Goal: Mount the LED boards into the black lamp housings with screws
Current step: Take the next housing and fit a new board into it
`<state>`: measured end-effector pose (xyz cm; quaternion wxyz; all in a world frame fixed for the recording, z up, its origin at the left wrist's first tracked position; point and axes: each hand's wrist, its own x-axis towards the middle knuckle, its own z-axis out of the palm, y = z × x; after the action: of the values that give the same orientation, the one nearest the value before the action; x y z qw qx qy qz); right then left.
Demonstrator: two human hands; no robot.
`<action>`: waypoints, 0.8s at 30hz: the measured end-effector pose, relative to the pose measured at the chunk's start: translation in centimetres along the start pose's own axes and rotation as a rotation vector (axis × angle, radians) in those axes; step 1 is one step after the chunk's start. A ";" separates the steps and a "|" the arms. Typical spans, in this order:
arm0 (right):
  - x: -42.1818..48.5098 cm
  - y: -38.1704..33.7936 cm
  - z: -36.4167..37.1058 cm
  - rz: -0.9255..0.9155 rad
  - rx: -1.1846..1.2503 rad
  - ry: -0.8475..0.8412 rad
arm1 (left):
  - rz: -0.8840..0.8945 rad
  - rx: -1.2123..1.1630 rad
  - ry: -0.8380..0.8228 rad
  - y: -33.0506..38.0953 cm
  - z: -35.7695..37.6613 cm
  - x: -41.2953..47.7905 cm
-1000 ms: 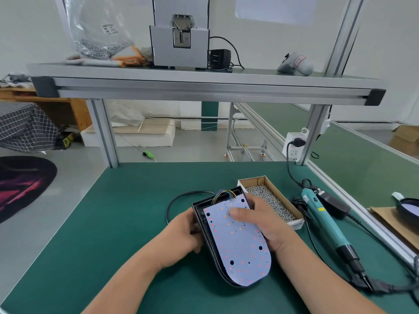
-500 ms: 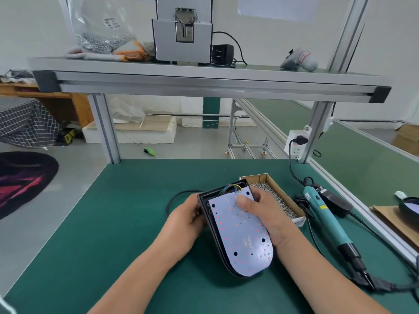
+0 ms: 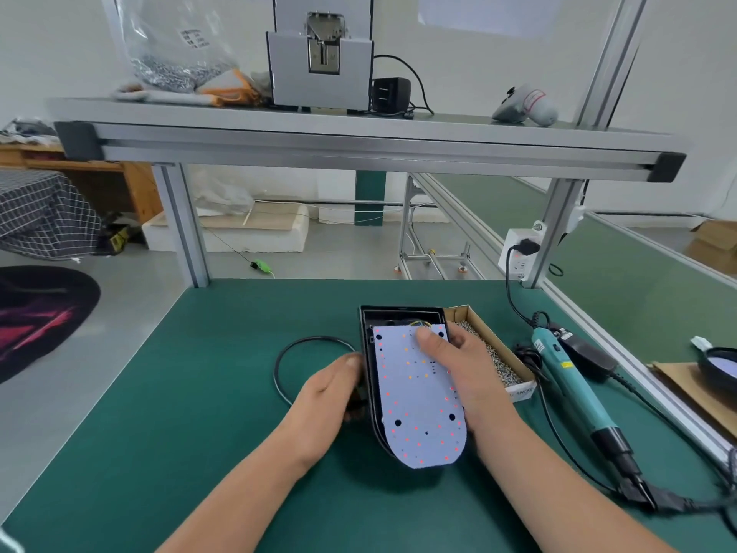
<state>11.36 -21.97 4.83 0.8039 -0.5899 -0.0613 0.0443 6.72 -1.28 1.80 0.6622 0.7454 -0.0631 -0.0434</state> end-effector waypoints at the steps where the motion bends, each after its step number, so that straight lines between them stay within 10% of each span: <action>1: 0.1 0.2 0.0 0.003 0.003 0.022 | -0.005 -0.037 -0.015 0.0 0.1 -0.2; 8: 0.4 1.2 0.5 -0.035 -0.045 0.065 | 0.061 -0.010 -0.040 0.0 1.5 -0.1; 16: 0.9 0.2 -1.9 0.039 -0.028 -0.267 | 0.078 -0.047 0.088 -0.1 1.1 -0.4; 24: 0.6 0.3 -1.1 -0.334 -0.550 0.044 | 0.068 0.021 0.090 -0.1 1.1 -0.2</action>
<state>12.12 -22.82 4.24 0.6118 -0.7675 -0.1497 -0.1193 6.35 -2.35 1.58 0.6575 0.7510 -0.0591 0.0133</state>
